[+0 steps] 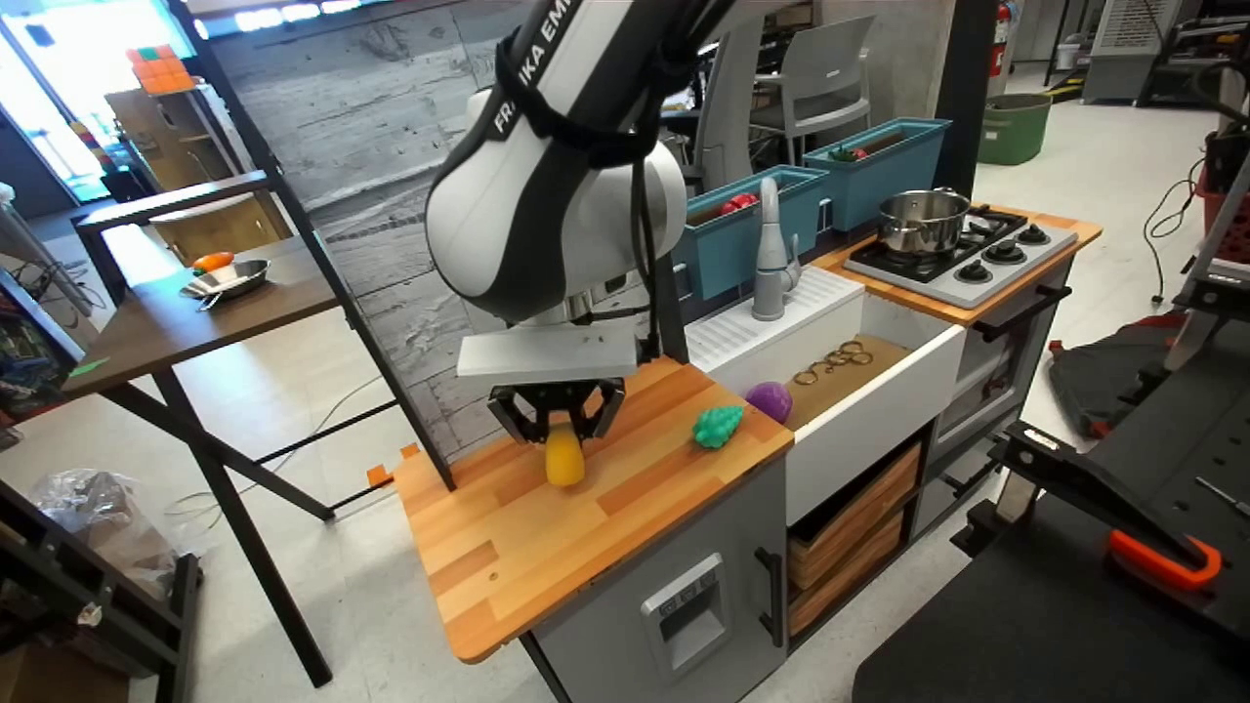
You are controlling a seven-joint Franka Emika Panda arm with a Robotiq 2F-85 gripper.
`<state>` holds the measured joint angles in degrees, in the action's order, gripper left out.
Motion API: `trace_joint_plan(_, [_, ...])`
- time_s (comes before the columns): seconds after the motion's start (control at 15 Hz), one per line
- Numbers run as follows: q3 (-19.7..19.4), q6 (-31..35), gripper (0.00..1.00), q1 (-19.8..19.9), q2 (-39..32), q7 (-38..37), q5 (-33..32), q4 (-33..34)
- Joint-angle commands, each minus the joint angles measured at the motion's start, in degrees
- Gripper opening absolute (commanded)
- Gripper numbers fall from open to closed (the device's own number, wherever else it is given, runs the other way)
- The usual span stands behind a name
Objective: Move the yellow plushie closer to you
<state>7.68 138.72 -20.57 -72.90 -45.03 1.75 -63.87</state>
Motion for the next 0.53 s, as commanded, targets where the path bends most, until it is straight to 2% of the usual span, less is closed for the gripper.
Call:
trace_joint_plan(0.0, [0.5, 1.3, 0.06, 1.3, 8.4, 0.4, 0.3, -13.8])
trace_joint_plan(0.2, [-1.6, 4.2, 0.06, 0.2, 12.1, -1.0, -1.1, -20.9])
trace_joint_plan(0.27, [-3.6, 5.2, 0.06, -1.2, 12.7, -0.3, 0.5, -22.0])
trace_joint_plan(0.47, [-6.1, 9.3, 0.06, -2.7, 13.6, -1.3, 0.1, -25.0])
